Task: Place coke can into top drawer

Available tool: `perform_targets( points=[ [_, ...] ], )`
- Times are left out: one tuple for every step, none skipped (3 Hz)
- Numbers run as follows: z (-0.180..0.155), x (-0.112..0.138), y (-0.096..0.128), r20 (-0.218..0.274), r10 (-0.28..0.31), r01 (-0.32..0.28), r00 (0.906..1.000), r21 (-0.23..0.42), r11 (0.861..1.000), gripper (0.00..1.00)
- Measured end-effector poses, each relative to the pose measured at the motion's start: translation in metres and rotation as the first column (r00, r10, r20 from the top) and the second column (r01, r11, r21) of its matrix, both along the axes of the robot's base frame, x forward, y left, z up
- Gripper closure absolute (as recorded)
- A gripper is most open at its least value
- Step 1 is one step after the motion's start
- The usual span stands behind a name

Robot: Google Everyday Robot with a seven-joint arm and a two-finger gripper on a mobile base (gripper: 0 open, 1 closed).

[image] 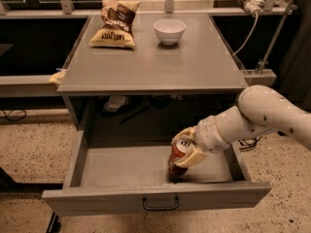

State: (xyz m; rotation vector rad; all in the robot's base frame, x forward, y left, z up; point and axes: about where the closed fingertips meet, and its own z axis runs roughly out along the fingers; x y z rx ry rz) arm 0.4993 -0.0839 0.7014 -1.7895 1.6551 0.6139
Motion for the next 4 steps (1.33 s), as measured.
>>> perform_targets(
  points=[
    [0.0, 0.0, 0.0, 0.0, 0.0, 0.0, 1.0, 0.0, 1.0, 1.0],
    [-0.003, 0.003, -0.003, 0.007, -0.003, 0.003, 1.0, -0.012, 1.0, 1.0],
    [-0.004, 0.013, -0.003, 0.036, 0.02, -0.019, 0.9991, -0.051, 0.999, 1.0],
    [-0.009, 0.022, -0.002, 0.047, 0.048, -0.044, 0.9977, -0.08, 0.996, 1.0]
  ],
)
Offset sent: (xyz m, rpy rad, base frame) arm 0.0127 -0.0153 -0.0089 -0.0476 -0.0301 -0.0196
